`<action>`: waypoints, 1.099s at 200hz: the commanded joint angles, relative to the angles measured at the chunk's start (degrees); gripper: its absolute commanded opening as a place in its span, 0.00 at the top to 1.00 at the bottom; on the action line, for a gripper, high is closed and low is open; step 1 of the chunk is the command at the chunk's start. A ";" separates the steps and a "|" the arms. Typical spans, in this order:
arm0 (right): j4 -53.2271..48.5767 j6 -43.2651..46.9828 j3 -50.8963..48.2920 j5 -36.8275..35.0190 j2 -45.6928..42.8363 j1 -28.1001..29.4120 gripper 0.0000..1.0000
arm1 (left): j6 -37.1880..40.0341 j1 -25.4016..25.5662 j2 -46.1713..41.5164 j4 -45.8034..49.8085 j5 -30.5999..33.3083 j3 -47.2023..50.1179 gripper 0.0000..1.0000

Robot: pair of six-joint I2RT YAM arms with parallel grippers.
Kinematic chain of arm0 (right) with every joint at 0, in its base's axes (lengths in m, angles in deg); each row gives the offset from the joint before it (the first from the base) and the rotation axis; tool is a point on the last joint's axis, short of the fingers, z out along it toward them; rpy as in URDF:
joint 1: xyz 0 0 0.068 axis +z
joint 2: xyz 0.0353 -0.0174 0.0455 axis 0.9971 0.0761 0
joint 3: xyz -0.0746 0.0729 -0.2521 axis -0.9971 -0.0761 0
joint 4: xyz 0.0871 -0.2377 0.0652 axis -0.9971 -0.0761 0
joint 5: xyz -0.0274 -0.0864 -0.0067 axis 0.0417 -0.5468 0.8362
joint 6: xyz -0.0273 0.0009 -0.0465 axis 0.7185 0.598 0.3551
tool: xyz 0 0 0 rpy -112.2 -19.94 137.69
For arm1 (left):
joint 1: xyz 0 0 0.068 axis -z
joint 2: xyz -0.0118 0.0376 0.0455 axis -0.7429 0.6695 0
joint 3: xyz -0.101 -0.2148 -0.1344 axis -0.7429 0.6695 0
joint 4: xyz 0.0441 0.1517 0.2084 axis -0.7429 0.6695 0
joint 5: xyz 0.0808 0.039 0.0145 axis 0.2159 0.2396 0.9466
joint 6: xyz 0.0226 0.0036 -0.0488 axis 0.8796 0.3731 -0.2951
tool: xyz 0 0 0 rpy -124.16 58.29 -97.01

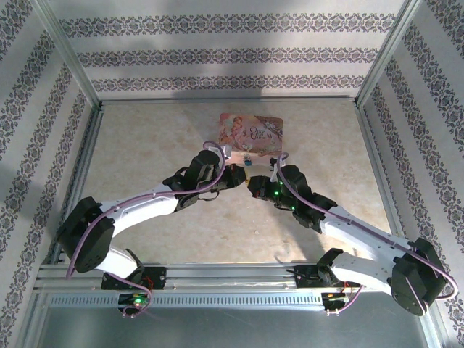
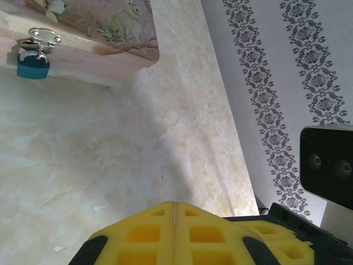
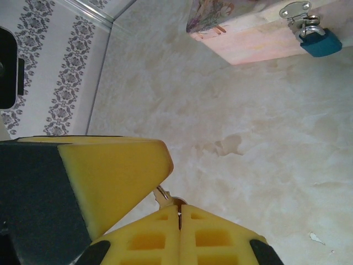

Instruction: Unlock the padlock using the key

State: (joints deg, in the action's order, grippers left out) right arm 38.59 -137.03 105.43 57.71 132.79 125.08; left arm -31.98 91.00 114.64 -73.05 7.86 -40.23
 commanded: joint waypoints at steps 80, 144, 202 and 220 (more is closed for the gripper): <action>5.02 7.97 -6.13 13.87 -18.94 -10.78 0.51 | 14.41 -12.17 -20.33 2.76 -17.97 4.67 1.00; 19.08 6.32 -3.70 26.78 -15.17 -7.75 0.30 | 19.25 -12.34 -23.67 2.14 -30.18 4.72 1.00; 22.60 7.88 0.17 27.45 -7.35 -1.77 0.35 | 18.42 -12.35 -22.71 0.04 -31.87 5.10 1.00; 23.95 7.86 0.74 27.57 -5.35 -0.65 0.37 | 18.26 -12.35 -22.52 -0.36 -31.93 5.33 1.00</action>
State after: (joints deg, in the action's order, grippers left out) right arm 57.84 -129.86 103.95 83.66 125.73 123.20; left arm -14.78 78.98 91.96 -70.38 -22.33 -35.35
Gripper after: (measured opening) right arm 0.643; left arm 0.049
